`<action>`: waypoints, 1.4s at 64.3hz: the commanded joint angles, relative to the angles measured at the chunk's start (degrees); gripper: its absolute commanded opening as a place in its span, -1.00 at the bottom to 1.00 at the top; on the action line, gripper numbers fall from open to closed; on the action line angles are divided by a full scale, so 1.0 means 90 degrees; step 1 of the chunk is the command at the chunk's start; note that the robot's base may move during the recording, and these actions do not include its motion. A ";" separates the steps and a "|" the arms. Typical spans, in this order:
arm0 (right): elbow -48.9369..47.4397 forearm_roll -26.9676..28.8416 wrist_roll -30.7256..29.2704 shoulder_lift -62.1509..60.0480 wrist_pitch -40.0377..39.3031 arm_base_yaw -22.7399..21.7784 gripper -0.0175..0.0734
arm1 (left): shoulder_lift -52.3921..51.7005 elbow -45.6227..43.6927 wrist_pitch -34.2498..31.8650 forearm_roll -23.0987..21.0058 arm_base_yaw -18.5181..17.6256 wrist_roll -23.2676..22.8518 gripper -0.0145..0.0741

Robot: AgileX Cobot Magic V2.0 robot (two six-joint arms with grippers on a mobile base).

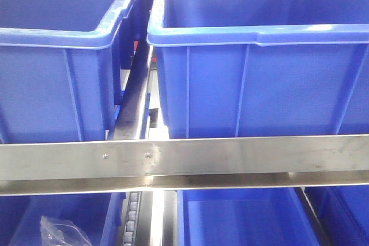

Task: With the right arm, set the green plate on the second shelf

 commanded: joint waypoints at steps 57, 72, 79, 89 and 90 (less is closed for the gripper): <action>-0.0102 0.0883 -0.0278 0.0065 -0.0493 0.0326 -0.50 | -0.0104 0.0267 -0.0522 -0.0036 -0.0002 -0.0009 -0.38; -0.0102 0.0813 -0.0278 0.0065 -0.0458 0.0326 -0.50 | -0.0104 0.0267 -0.0522 -0.0036 -0.0002 -0.0009 -0.38; -0.0102 0.0592 -0.0278 0.0065 -0.0444 0.0326 -0.50 | -0.0104 0.0267 -0.0522 -0.0036 -0.0002 -0.0009 -0.38; -0.0102 0.0340 -0.0278 0.0065 -0.0431 0.0326 -0.50 | -0.0104 0.0267 -0.0522 -0.0036 -0.0002 -0.0009 -0.38; -0.0102 0.0340 -0.0278 0.0065 -0.0431 0.0326 -0.50 | -0.0104 0.0267 -0.0522 -0.0036 -0.0002 -0.0009 -0.38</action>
